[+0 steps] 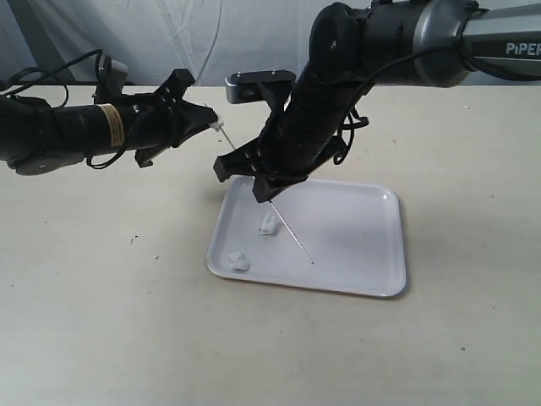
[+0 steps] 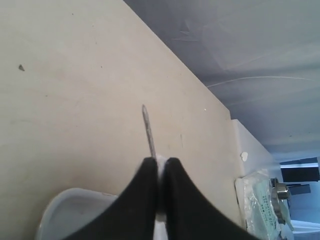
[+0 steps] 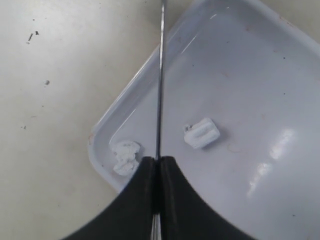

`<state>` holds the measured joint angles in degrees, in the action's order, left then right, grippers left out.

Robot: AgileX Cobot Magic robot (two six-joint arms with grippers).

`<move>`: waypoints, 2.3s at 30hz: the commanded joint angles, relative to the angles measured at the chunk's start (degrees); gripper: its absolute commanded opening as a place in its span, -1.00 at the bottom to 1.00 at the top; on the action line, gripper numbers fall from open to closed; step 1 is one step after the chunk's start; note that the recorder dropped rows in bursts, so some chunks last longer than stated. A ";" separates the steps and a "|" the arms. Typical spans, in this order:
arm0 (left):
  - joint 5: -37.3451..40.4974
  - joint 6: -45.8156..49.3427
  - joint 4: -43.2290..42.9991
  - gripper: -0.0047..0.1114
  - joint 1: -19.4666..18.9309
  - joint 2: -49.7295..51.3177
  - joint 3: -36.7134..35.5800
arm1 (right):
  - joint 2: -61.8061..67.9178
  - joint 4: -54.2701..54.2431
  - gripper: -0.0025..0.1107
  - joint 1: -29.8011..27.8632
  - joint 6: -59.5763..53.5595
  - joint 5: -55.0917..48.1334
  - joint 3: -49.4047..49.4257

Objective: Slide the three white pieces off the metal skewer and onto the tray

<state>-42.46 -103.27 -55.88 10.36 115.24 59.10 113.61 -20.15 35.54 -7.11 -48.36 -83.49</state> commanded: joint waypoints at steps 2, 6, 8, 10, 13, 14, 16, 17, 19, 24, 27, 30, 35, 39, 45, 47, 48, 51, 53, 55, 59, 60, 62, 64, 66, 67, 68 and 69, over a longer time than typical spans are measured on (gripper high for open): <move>2.95 5.12 9.26 -0.92 -0.12 -0.25 -0.11 | -0.82 0.42 -0.97 -0.10 -0.30 -10.44 -0.18; 3.08 8.26 13.83 -0.92 -0.12 -0.25 -0.11 | -0.82 0.37 -0.97 -0.10 -0.30 -14.48 -0.18; 3.98 8.46 15.79 -0.92 -0.12 -0.25 -0.11 | -0.82 0.37 -0.97 -0.10 -0.30 -16.34 -0.18; 4.64 9.56 17.43 -0.92 -0.12 -0.25 -0.11 | -0.82 0.37 -0.97 -0.10 -0.30 -17.54 -0.18; 5.75 12.88 21.44 -0.92 -0.12 -0.25 -0.11 | -0.82 0.37 -0.97 -0.10 -0.30 -19.27 -0.18; 6.46 14.08 23.21 -0.92 -0.12 -0.25 -0.11 | -0.82 0.37 -0.97 -0.10 -0.30 -19.27 -0.18; 7.02 15.75 24.99 -0.92 -0.12 -0.25 -0.11 | -0.82 0.37 -0.97 -0.10 -0.30 -19.52 -0.18; 7.33 16.76 25.89 -0.92 -0.12 -0.25 -0.11 | -0.82 0.37 -0.97 -0.10 -0.30 -19.95 -0.18; 8.46 19.21 28.35 -0.92 -0.12 -0.25 -0.11 | -0.82 0.51 -0.97 -0.10 -0.30 -20.39 -0.18; 8.95 21.07 26.92 -0.92 -0.12 -0.25 -0.11 | -0.82 4.04 -0.97 -0.10 -0.30 -17.54 -0.18; 6.47 14.72 15.25 -0.92 -0.12 -0.25 -0.11 | -0.82 15.82 -0.97 -0.22 3.09 -12.83 -0.18; 2.48 5.08 0.83 -0.92 0.00 -0.25 -0.11 | -0.82 31.99 -0.97 -0.22 11.81 -12.33 -0.18; -6.67 -1.31 -18.58 -0.92 0.64 -0.25 -0.11 | -0.82 43.12 -0.97 -0.22 15.22 -15.04 -0.18; -10.56 -2.27 -21.85 -0.78 2.22 -0.25 -0.11 | -0.82 39.68 -0.97 -0.22 15.22 -14.30 -0.18; -9.46 -3.43 -23.94 -0.22 6.42 -0.25 -0.11 | -0.82 37.62 -0.97 -0.22 15.22 -12.23 -0.18; -5.00 -3.43 -24.32 -0.01 7.50 -0.25 -0.11 | -0.82 38.30 -0.97 -0.22 15.22 -12.97 -0.18; -2.89 -3.43 -24.19 0.08 8.00 -0.25 -0.11 | -0.82 38.29 -0.97 -0.22 15.22 -13.31 -0.18; 1.68 -3.43 -23.13 0.21 8.17 -0.25 -0.11 | -1.06 38.29 -0.97 -0.22 15.22 -13.22 -0.18; 1.26 -3.55 -22.03 0.20 8.05 -0.25 -0.11 | -1.36 38.29 -0.97 -0.22 15.22 -12.55 -0.18; 1.08 -4.38 -20.22 0.20 8.05 -0.25 -0.11 | -1.53 37.90 -0.97 -0.22 15.22 -12.56 -0.18; 1.49 -3.77 -15.00 0.20 8.05 -0.25 -0.11 | -1.62 29.65 -0.97 -0.22 12.87 -10.82 -0.18; 1.28 -3.12 -14.55 0.20 8.05 -0.25 -0.11 | -1.62 26.42 -0.97 -0.22 11.36 -9.94 -0.18; 1.28 -2.80 -14.44 0.20 8.05 -0.25 -0.11 | -1.62 19.23 -0.97 -0.10 7.66 -8.08 -0.18; 1.28 -2.55 -14.68 0.20 8.05 -0.25 -0.11 | -1.62 12.19 -0.97 -0.10 5.73 -6.38 -0.18; 1.28 -2.55 -14.51 0.20 8.05 -0.25 -0.11 | -1.62 7.62 -0.97 -0.10 3.36 -5.93 -0.18; 1.28 -2.55 -14.09 0.20 8.05 -0.25 -0.11 | -1.62 6.40 -0.97 -0.10 2.66 -6.03 -0.18; 1.28 -2.55 -13.94 0.20 8.05 -0.25 -0.11 | -1.37 5.82 -0.97 -0.10 2.44 -6.51 -0.18; 1.28 -1.73 -13.14 0.20 8.05 -0.25 -0.11 | -1.25 5.20 -0.97 0.09 1.73 -7.08 -0.18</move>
<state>-41.34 -106.20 -70.86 18.20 115.24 58.81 112.55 -12.21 35.60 -2.93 -55.19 -83.56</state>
